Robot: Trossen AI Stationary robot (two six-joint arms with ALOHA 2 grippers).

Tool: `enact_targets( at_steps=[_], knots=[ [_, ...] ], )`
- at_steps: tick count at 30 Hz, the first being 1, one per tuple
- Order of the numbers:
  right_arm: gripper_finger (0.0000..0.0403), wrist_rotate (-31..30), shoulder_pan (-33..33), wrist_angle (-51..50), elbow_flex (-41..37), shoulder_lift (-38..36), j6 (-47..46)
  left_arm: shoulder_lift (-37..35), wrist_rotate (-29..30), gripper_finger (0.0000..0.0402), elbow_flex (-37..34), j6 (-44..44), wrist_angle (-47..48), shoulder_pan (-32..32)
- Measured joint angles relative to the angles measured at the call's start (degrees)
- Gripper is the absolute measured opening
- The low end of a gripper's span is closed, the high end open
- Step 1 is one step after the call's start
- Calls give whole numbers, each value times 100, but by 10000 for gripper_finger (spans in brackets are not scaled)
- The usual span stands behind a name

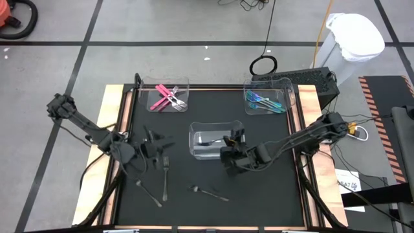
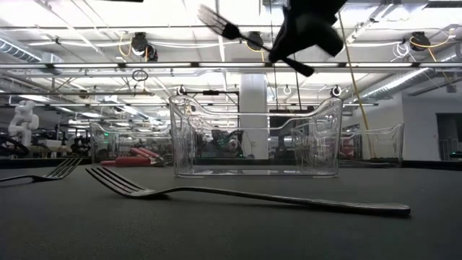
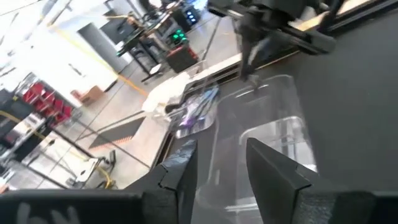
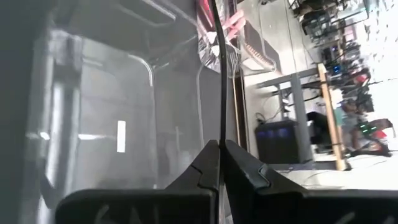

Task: Sort silverware by color (type)
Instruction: Put the silver fork into the middle transparent bin

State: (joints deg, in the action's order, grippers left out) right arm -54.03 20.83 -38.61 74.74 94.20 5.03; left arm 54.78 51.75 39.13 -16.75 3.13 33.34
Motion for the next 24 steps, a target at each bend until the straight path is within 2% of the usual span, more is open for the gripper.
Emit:
enact_targets(
  at_steps=[6,15,24],
  knots=[
    [6,9,-319,299,0,251,600,-411,-2,119,-246,136,7,-288],
    [6,-5,-580,480,0,366,630,-422,-26,112,-267,109,49,-495],
    [6,14,-700,574,-1,842,831,-422,-48,112,-267,129,94,-551]
  ],
)
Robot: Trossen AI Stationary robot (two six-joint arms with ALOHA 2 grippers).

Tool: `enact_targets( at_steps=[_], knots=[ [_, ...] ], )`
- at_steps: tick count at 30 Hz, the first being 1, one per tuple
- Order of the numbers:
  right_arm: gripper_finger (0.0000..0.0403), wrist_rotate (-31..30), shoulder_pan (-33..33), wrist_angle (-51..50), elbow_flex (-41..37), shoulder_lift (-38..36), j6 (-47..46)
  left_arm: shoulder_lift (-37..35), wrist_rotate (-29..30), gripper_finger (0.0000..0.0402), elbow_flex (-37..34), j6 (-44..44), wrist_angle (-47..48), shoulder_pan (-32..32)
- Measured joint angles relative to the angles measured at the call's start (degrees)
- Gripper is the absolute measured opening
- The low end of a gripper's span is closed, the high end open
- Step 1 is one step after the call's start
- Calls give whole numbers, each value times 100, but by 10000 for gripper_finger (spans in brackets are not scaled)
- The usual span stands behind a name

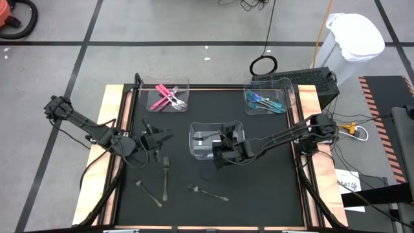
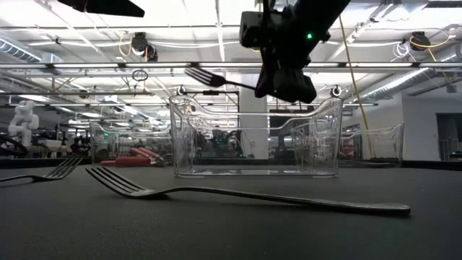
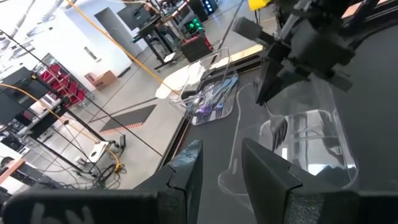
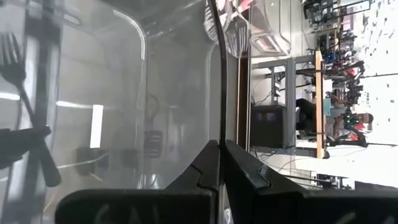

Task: Sort silverware by color (type)
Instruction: Put the silver fork into the middle transparent bin

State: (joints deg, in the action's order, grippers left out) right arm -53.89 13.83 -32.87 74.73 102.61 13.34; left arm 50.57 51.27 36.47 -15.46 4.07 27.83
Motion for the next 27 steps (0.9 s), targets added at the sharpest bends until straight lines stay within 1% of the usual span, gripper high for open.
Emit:
enact_targets(
  at_steps=[11,19,24,27],
  knots=[
    [6,38,-145,16,-1,41,-230,4,-4,112,0,-31,142,-2],
    [6,608,-310,51,-2,41,-575,4,-4,112,0,-31,141,-2],
    [6,659,-333,54,-2,41,-691,4,-3,112,0,-140,119,-2],
    [6,913,-341,70,-2,41,-712,4,-4,112,0,-146,117,-23]
  ],
)
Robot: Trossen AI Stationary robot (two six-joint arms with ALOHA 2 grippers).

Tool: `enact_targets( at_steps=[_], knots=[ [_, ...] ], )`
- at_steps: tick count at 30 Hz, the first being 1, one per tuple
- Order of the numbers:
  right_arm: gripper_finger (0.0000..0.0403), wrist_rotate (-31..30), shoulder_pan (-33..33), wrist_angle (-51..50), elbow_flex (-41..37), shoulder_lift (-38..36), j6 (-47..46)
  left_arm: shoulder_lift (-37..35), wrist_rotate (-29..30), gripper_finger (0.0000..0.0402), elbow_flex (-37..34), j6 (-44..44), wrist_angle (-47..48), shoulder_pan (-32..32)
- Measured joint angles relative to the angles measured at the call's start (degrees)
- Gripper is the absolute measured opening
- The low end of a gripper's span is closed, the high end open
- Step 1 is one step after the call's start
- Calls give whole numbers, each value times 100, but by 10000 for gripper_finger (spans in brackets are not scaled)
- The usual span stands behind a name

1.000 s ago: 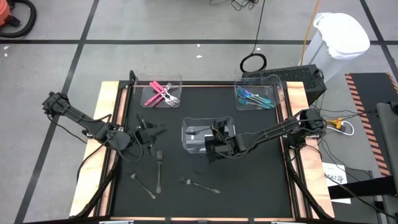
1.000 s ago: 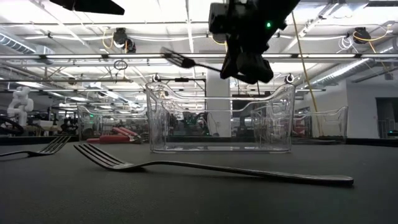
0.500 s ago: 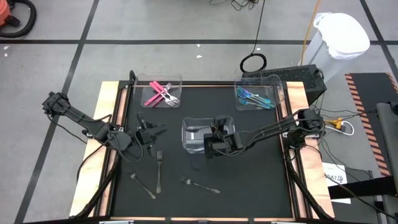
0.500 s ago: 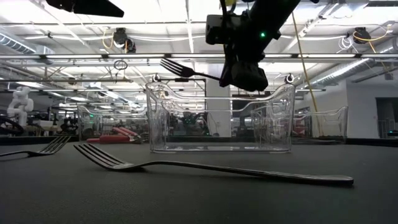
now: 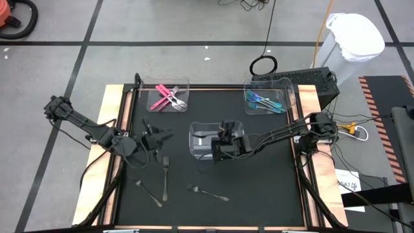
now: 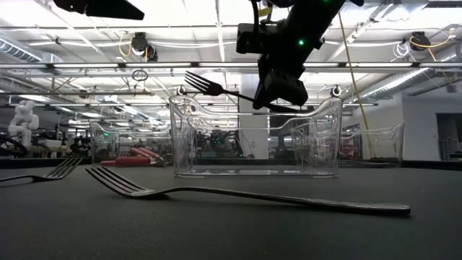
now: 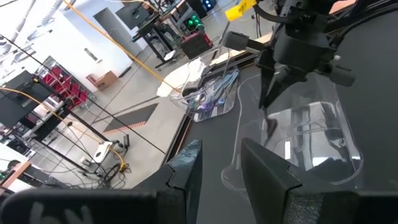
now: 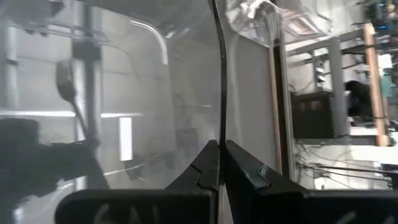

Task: Sort silverware by color (type)
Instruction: Put the silver fork into the middle transparent bin

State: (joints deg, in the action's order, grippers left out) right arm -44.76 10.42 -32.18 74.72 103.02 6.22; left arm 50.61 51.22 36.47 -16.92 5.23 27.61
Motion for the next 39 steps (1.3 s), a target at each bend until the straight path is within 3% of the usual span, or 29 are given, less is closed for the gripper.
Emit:
enact_targets(
  at_steps=[12,26,39],
  knots=[
    [6,1039,-227,-45,0,0,-253,0,-120,112,0,12,-13,-97],
    [7,1031,-458,-129,6,704,-59,0,-157,112,2,15,-19,-97],
    [30,1030,-506,-151,17,750,-210,0,-157,112,4,14,1,-97]
  ],
)
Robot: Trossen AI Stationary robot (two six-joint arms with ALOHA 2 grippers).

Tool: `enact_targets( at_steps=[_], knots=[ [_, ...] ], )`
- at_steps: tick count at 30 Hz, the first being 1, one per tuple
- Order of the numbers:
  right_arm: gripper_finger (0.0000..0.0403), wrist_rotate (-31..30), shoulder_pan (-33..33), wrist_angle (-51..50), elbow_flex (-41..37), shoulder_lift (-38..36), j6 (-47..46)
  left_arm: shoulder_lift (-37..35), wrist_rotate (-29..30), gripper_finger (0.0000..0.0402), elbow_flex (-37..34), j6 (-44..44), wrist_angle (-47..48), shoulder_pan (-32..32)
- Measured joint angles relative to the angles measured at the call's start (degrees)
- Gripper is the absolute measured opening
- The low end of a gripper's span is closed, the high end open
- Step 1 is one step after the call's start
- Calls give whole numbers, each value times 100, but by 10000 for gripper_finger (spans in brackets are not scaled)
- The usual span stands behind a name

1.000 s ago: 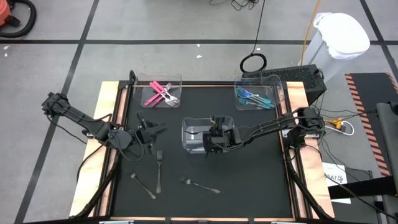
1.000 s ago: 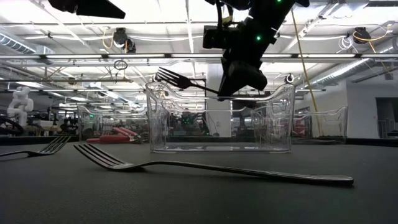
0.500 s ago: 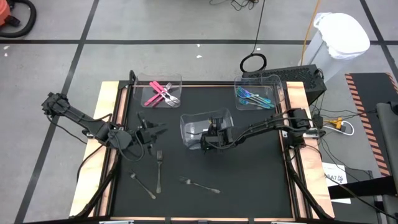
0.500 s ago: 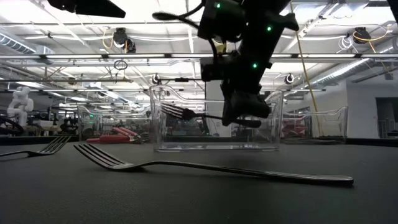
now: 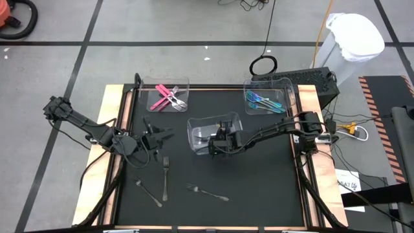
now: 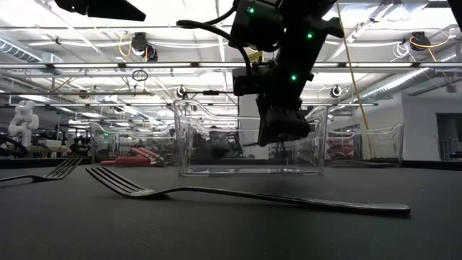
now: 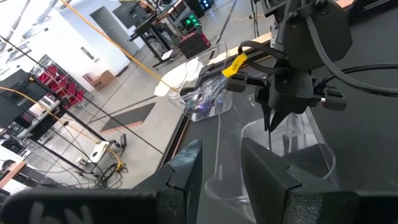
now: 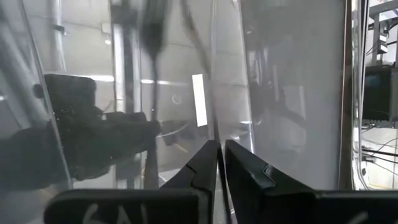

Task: Sort silverware by color (type)
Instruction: Put the silver fork into the middle transparent bin

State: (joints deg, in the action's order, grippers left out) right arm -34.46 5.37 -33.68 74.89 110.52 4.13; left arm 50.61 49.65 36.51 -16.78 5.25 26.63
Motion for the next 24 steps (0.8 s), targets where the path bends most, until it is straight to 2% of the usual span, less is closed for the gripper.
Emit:
enact_targets(
  at_steps=[7,16,24],
  knots=[
    [59,9,20,-136,35,2,-121,0,0,112,0,0,1,0],
    [104,185,219,-1078,567,44,-602,0,0,112,0,0,3,0],
    [103,183,341,-1242,710,35,-643,0,1,112,0,7,1,0]
  ],
)
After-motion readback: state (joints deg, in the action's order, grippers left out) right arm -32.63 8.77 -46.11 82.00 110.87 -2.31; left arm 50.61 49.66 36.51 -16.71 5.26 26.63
